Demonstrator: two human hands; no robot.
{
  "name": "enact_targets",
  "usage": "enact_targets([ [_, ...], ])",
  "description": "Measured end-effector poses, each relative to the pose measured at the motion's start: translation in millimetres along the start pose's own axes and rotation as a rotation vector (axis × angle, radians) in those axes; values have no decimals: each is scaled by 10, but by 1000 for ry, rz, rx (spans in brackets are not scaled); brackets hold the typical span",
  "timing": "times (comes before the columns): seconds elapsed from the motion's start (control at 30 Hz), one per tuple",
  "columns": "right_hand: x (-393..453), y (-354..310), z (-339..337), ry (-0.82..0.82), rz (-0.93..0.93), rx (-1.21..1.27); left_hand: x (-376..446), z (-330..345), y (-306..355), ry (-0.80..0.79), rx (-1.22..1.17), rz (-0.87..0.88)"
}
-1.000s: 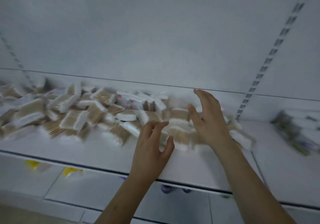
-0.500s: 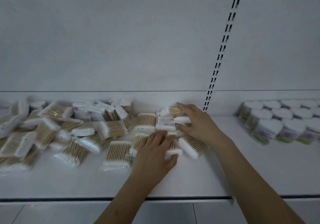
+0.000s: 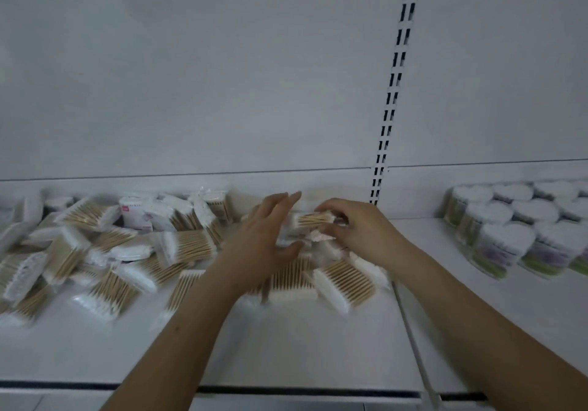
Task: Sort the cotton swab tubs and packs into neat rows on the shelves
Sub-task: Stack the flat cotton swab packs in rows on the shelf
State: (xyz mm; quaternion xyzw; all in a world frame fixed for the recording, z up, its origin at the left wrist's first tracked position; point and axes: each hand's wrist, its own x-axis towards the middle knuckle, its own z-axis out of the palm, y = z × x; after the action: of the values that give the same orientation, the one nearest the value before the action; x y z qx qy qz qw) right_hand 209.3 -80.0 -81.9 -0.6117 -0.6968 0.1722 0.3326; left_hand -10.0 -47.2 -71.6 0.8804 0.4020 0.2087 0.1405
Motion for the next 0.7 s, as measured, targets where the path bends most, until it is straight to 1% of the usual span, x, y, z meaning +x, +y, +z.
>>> enact_targets([
  [0.07, 22, 42, -130, -90, -16, -7, 164, 38, -2, -80, 10, -2],
  [0.13, 21, 91, -204, -116, -19, -19, 256, 56, 28, -78, -17, -39],
  [0.3, -44, 293, -214, -116, -8, -108, 304, 80, 102, 138, -177, -102],
  [0.37, -46, 351, -266, -52, -7, -67, 337, 72, 187, 149, -340, -98],
  [0.5, -59, 330, -519, 141, 46, 140, 443, 48, 468, 137, -683, -62],
  [0.57, -84, 307, -656, 248, 56, 194, 508, 32, 573, 133, -891, -75],
  [0.63, -121, 282, -771, 343, 73, 295, 582, 23, 667, 79, -1125, -135],
  [0.7, -169, 254, -857, 393, 100, 411, 655, 19, 782, 42, -1375, -234],
])
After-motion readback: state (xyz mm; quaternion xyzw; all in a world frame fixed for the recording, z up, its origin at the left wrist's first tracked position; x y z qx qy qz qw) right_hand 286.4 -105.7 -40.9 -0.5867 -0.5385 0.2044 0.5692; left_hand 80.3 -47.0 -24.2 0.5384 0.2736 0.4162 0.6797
